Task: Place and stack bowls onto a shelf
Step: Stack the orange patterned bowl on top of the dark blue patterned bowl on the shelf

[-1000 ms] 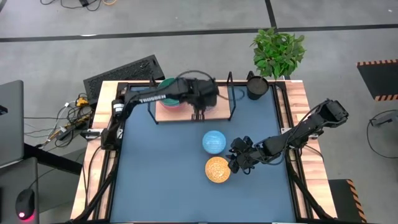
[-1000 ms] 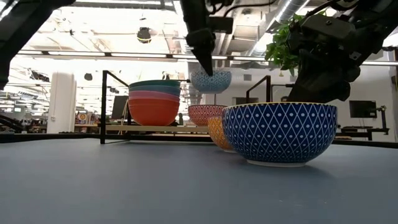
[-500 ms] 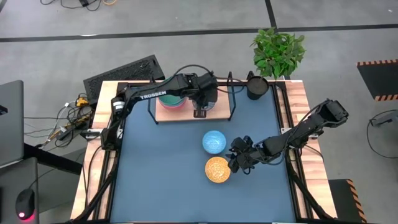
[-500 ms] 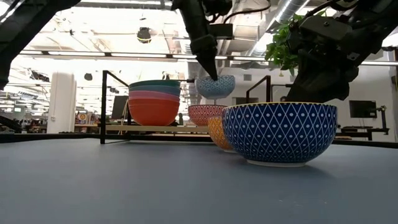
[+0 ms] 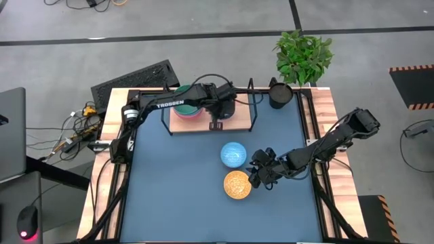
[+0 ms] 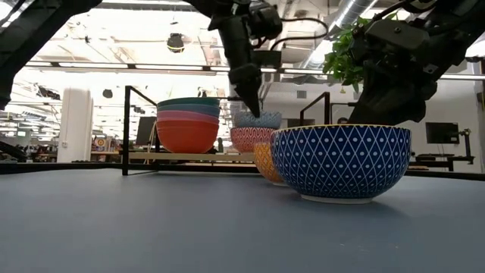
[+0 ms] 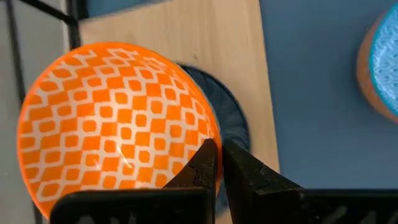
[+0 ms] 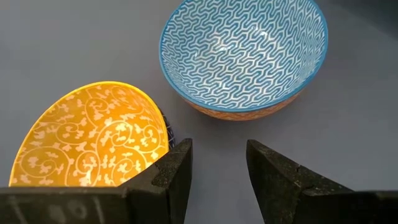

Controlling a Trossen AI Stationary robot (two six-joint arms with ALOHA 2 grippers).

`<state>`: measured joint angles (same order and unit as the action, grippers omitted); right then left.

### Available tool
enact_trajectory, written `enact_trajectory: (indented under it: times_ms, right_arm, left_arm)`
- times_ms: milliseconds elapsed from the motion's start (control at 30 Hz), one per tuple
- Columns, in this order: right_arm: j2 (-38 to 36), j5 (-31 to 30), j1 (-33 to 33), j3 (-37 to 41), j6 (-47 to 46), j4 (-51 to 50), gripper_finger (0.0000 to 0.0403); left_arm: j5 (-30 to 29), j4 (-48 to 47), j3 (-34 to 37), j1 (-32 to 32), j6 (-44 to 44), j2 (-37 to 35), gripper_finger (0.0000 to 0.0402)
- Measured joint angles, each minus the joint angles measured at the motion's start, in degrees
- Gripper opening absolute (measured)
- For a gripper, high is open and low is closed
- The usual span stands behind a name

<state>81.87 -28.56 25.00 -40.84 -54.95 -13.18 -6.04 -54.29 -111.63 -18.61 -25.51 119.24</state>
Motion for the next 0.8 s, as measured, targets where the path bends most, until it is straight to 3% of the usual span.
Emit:
enact_trajectory:
  times_ms: [400,800]
  right_arm:
    - [0.00,0.00,0.00,0.00,0.96,-0.03,0.0177]
    - [0.00,0.00,-0.01,0.00,0.98,-0.02,0.0177]
  left_arm:
    - [5.84,-0.45,0.43,-0.40,2.25,-0.02,0.0000]
    - [5.75,-0.69,0.43,-0.53,3.36,-0.02,0.0000]
